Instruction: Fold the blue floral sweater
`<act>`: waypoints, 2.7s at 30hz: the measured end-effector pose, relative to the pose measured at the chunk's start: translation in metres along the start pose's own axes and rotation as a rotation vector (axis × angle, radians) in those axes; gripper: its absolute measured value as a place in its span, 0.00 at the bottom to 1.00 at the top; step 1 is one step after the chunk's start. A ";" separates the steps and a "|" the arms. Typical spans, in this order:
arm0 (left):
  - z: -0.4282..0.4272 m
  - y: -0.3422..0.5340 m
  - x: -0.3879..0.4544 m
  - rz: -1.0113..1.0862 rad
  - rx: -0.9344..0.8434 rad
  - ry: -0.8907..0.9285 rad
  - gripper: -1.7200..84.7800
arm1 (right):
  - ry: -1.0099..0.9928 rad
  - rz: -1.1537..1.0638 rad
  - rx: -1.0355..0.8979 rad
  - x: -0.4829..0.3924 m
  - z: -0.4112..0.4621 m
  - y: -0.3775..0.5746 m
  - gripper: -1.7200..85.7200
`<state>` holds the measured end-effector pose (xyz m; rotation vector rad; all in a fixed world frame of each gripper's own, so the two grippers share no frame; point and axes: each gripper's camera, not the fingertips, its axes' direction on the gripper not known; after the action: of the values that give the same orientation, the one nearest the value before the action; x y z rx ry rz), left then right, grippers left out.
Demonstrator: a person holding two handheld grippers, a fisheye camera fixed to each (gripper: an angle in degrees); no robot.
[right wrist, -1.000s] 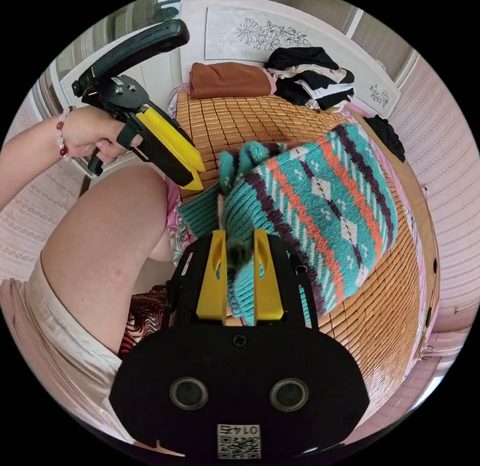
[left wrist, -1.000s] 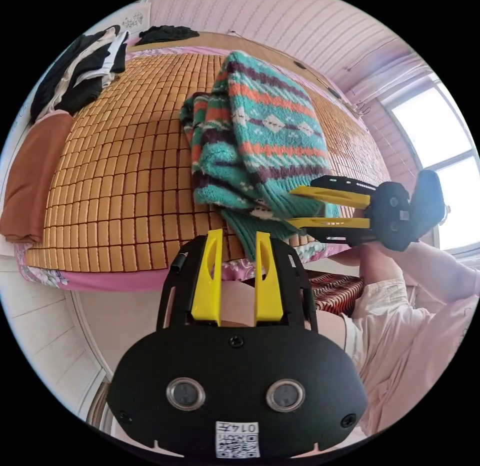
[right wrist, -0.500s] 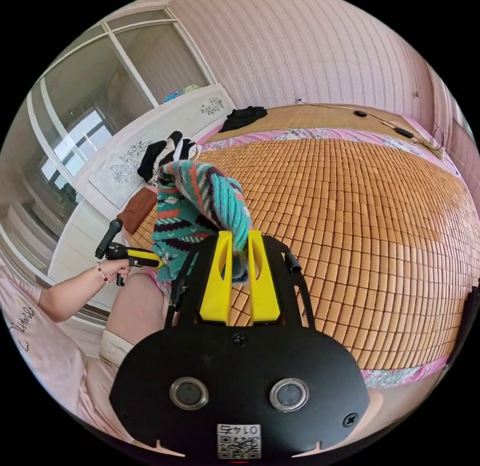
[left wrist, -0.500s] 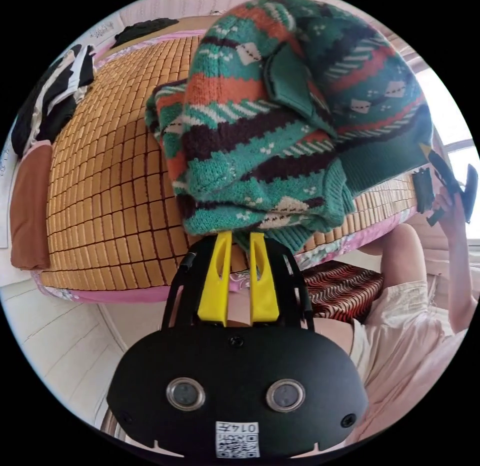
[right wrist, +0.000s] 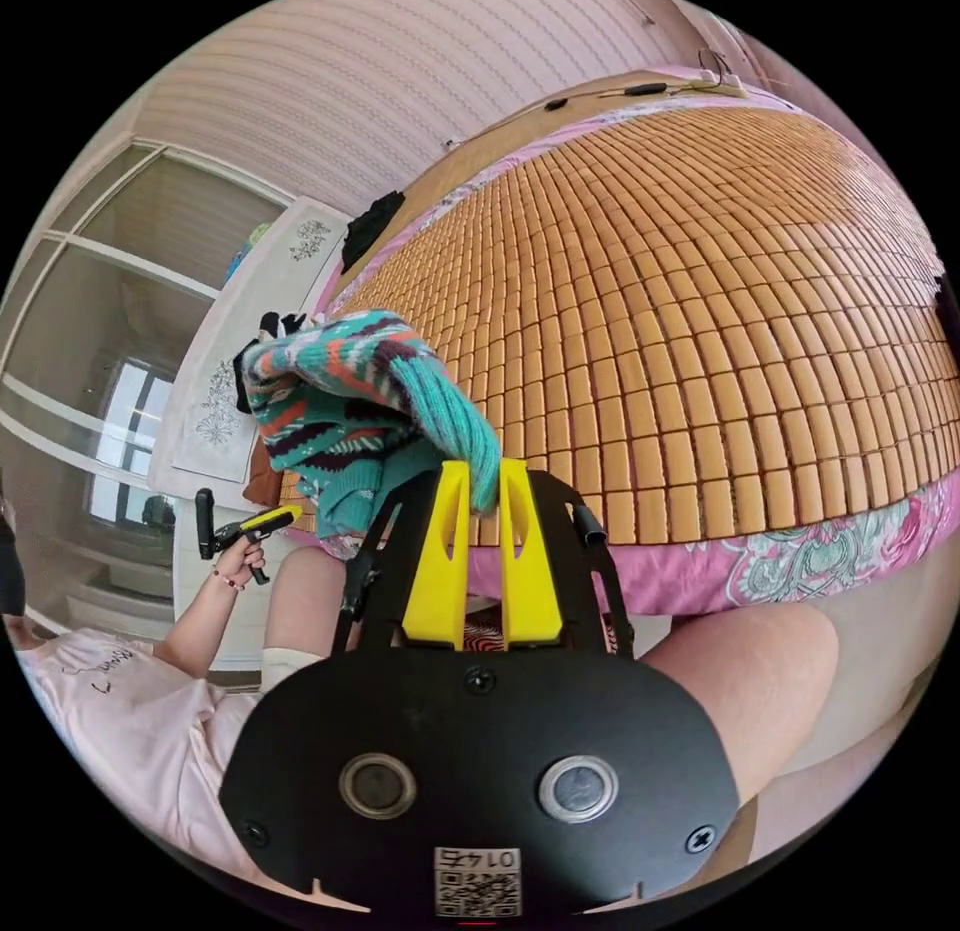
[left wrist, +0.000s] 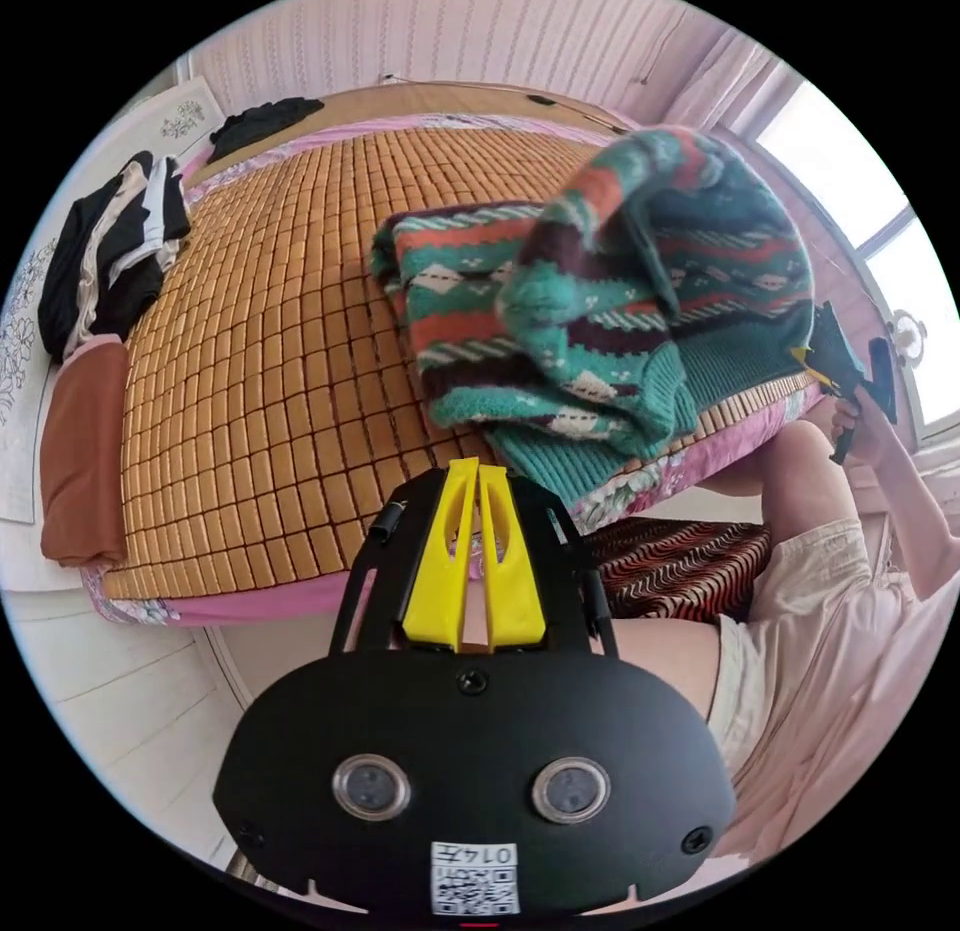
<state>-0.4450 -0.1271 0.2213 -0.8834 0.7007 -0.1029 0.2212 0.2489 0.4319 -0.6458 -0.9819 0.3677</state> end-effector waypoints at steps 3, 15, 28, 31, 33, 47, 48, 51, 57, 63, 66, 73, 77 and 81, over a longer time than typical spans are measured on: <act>-0.011 0.009 -0.024 -0.122 0.092 0.142 0.02 | 0.171 -0.142 -0.020 -0.030 -0.019 0.002 0.09; 0.015 -0.030 -0.050 -0.257 0.153 0.295 0.14 | 0.391 -1.250 0.126 -0.363 0.020 -0.011 0.22; -0.060 -0.043 -0.023 0.036 0.383 0.412 0.09 | 0.428 -1.079 -0.113 -0.337 -0.065 -0.098 0.10; -0.085 -0.069 -0.021 0.065 0.479 0.447 0.09 | 0.185 -0.858 -0.167 -0.287 -0.132 -0.144 0.09; -0.092 -0.100 -0.021 0.064 0.535 0.461 0.09 | 0.053 -0.706 -0.177 -0.251 -0.152 -0.180 0.09; -0.008 -0.218 0.029 0.073 0.398 0.259 0.15 | 0.149 -0.280 0.090 -0.120 -0.145 -0.206 0.11; 0.000 -0.203 0.042 0.084 0.393 0.270 0.15 | 0.164 -0.343 0.074 -0.132 -0.139 -0.200 0.12; 0.037 -0.169 0.090 0.103 0.296 0.321 0.18 | 0.247 -0.667 -0.013 -0.198 -0.098 -0.172 0.13; 0.150 -0.146 0.168 0.128 -0.009 0.203 0.20 | 0.423 -0.914 -0.102 -0.278 -0.008 -0.163 0.20; 0.140 -0.160 0.154 0.162 0.038 0.286 0.07 | 0.326 -0.807 -0.228 -0.273 -0.006 -0.188 0.11; 0.093 -0.170 0.133 0.236 0.104 0.312 0.05 | 0.274 -0.795 -0.120 -0.264 -0.062 -0.199 0.06; -0.032 -0.234 -0.021 0.063 0.228 -0.270 0.10 | 0.240 -0.158 0.325 -0.104 -0.291 -0.256 0.05; -0.082 -0.235 -0.074 -0.176 0.423 -0.300 0.14 | 0.427 0.256 0.418 -0.015 -0.358 -0.218 0.05; -0.045 -0.219 -0.035 -0.020 0.392 -0.238 0.13 | 0.450 0.022 0.321 -0.051 -0.330 -0.179 0.07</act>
<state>-0.4562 -0.2861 0.3815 -0.5153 0.4284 -0.1442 0.4778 -0.0256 0.3865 -0.4195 -0.4729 0.3693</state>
